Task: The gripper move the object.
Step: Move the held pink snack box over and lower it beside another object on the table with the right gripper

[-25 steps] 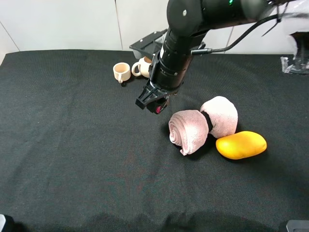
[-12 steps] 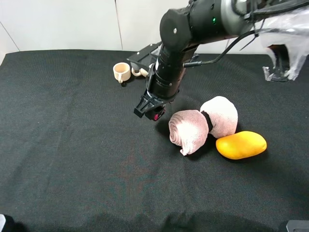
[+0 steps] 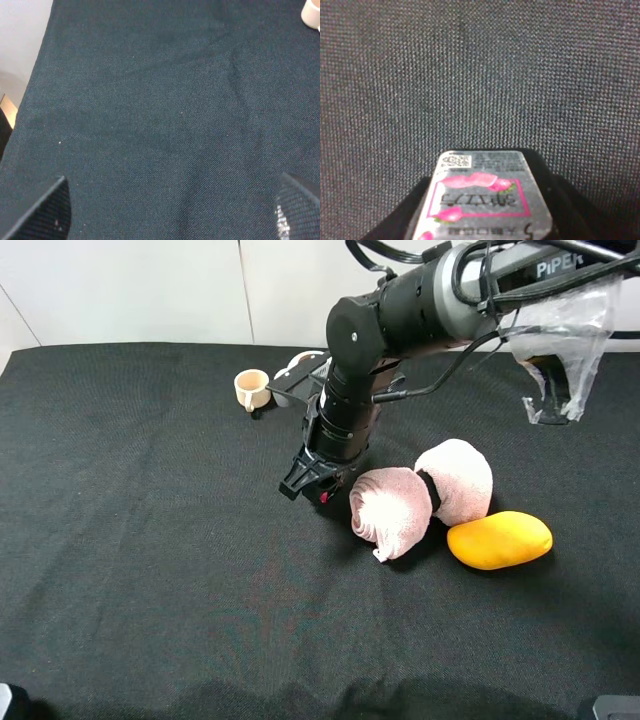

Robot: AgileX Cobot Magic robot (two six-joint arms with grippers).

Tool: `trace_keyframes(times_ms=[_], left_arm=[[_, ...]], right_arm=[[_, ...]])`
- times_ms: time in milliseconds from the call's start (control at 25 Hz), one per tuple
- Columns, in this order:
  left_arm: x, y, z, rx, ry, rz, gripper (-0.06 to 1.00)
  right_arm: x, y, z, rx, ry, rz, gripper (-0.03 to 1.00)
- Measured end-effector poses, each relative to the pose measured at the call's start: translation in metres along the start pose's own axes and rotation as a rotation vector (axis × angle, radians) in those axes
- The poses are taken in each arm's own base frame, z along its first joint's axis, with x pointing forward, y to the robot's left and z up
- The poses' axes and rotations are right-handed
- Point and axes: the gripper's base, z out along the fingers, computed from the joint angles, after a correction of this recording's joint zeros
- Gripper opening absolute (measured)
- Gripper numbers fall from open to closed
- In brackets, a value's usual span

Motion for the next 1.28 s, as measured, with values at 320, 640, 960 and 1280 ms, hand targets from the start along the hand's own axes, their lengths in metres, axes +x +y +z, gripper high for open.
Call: trace_keyframes(times_ms=[320,640,960,1280], left_arm=[[0.0,0.0,0.0,0.0,0.0,0.0,0.85],[0.0,0.0,0.0,0.0,0.0,0.0,0.85],[0.0,0.0,0.0,0.0,0.0,0.0,0.85],[0.0,0.0,0.0,0.0,0.0,0.0,0.85]], right_arm=[[0.013,0.0,0.012,0.001,0.011,0.014,0.34],[0.012,0.0,0.013,0.003,0.003,0.014,0.34],[0.012,0.001,0.013,-0.007,0.0,0.028,0.34],[0.012,0.001,0.013,-0.009,-0.001,0.03,0.34]])
